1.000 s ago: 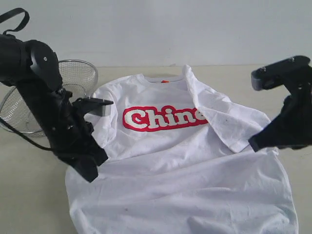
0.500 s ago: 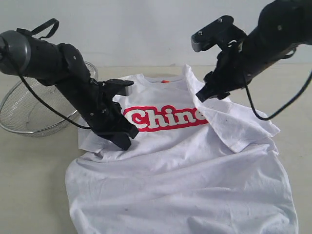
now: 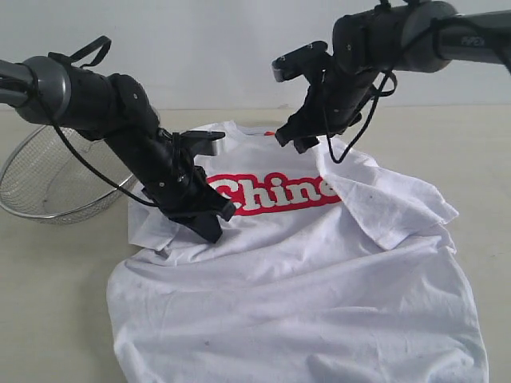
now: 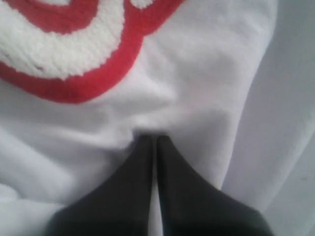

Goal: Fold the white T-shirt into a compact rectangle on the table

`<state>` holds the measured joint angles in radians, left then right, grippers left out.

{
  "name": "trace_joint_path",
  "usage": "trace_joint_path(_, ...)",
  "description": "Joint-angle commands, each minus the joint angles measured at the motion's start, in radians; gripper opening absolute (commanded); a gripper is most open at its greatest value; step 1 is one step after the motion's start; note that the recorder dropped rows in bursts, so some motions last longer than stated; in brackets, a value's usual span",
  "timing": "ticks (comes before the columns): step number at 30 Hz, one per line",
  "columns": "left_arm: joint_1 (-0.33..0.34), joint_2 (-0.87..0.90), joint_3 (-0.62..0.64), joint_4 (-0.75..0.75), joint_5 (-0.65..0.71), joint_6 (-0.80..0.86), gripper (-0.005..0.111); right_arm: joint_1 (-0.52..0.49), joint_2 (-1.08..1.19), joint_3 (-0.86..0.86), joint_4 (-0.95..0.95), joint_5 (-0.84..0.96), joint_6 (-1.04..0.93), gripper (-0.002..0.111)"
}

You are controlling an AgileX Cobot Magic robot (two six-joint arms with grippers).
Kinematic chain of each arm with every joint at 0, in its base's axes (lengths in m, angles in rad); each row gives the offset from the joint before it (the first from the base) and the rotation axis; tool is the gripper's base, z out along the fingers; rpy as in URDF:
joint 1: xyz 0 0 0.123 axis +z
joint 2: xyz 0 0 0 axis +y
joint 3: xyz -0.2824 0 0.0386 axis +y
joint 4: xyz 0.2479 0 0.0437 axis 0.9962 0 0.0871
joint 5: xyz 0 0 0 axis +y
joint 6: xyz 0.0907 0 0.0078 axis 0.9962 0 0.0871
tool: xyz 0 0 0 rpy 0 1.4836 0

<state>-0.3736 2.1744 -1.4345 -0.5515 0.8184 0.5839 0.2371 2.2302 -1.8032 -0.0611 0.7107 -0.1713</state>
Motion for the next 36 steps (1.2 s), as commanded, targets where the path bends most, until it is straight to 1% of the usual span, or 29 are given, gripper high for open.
trace_joint_path(1, 0.002, -0.001, -0.005, -0.001, -0.041, -0.009, 0.004, 0.032, 0.060, -0.085, -0.060, 0.090, 0.033, 0.055)
trace_joint_path(2, 0.002, -0.001, -0.005, -0.001, -0.043, -0.009, 0.004, 0.041, 0.073, -0.093, -0.113, 0.096, 0.067, 0.054)
trace_joint_path(4, 0.002, -0.001, -0.005, 0.001, -0.043, -0.009, 0.004, 0.063, 0.097, -0.106, -0.294, 0.123, 0.188, 0.049)
trace_joint_path(6, 0.002, -0.001, -0.005, 0.022, -0.076, -0.027, 0.004, 0.075, 0.114, -0.108, -0.428, 0.138, 0.297, 0.045)
trace_joint_path(9, 0.002, -0.001, -0.005, 0.072, -0.140, -0.079, 0.004, 0.077, 0.135, -0.113, -0.476, 0.147, 0.307, 0.046)
trace_joint_path(12, 0.002, 0.001, -0.005, 0.085, -0.148, -0.091, 0.004, 0.075, 0.154, -0.126, -0.537, 0.147, 0.336, 0.045)
trace_joint_path(13, 0.002, 0.003, -0.005, 0.092, -0.148, -0.100, 0.004, 0.075, 0.163, -0.129, -0.570, 0.142, 0.354, 0.043)
trace_joint_path(14, 0.002, 0.009, -0.005, 0.107, -0.150, -0.120, 0.004, 0.075, 0.164, -0.136, -0.597, 0.142, 0.379, 0.037)
trace_joint_path(15, 0.002, 0.017, -0.007, 0.119, -0.152, -0.143, 0.004, 0.075, 0.171, -0.144, -0.616, 0.142, 0.390, 0.029)
trace_joint_path(18, 0.002, 0.049, -0.016, 0.130, -0.136, -0.161, 0.004, 0.075, 0.175, -0.165, -0.622, 0.117, 0.367, -0.001)
trace_joint_path(22, 0.002, 0.066, -0.021, 0.126, -0.137, -0.161, 0.004, 0.073, 0.175, -0.175, -0.634, 0.066, 0.342, 0.000)
trace_joint_path(25, 0.002, 0.066, -0.021, 0.126, -0.139, -0.161, 0.004, 0.062, 0.175, -0.175, -0.708, 0.024, 0.351, 0.000)
trace_joint_path(28, 0.002, 0.066, -0.021, 0.126, -0.141, -0.161, 0.004, 0.035, 0.182, -0.187, -0.735, 0.003, 0.364, 0.000)
trace_joint_path(33, 0.002, 0.066, -0.021, 0.126, -0.148, -0.161, 0.004, -0.027, 0.230, -0.264, -0.739, 0.047, 0.364, 0.000)
trace_joint_path(36, 0.002, 0.066, -0.021, 0.126, -0.150, -0.161, 0.004, -0.057, 0.247, -0.292, -0.736, 0.018, 0.385, 0.000)
